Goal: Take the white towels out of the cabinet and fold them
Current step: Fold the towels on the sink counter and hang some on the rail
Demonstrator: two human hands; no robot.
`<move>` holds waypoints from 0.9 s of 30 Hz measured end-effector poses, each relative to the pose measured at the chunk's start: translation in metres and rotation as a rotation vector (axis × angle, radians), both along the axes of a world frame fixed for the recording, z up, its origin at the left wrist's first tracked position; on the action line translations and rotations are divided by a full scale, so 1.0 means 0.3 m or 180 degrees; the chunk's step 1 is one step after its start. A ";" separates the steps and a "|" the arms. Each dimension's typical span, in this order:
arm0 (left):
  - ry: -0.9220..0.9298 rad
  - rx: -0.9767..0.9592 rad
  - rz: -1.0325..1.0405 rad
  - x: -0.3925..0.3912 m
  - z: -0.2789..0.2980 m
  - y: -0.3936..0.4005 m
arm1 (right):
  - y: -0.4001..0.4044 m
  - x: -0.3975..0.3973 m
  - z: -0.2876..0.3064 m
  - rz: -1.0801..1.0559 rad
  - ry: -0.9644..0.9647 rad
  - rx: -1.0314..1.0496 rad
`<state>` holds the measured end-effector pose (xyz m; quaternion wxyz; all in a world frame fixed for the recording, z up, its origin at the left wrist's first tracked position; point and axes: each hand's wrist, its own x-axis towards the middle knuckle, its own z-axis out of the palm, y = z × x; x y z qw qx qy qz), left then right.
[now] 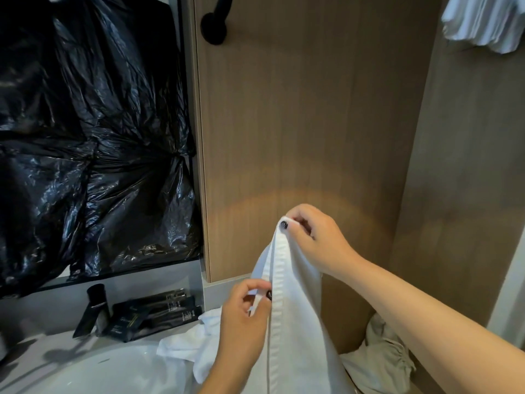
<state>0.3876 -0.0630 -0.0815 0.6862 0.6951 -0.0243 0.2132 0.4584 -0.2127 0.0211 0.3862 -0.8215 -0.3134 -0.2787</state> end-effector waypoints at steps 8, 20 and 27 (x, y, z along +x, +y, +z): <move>-0.0013 0.1030 -0.0533 0.021 -0.025 0.006 | -0.066 0.091 0.204 -0.0641 -0.0538 0.0595; 0.0283 0.2408 -0.0105 0.107 -0.108 0.073 | -0.306 0.164 0.414 -0.0981 -0.0598 0.1094; 0.0402 0.2287 -0.0593 0.147 -0.059 0.161 | -0.402 0.175 0.392 -0.1255 -0.0657 0.1029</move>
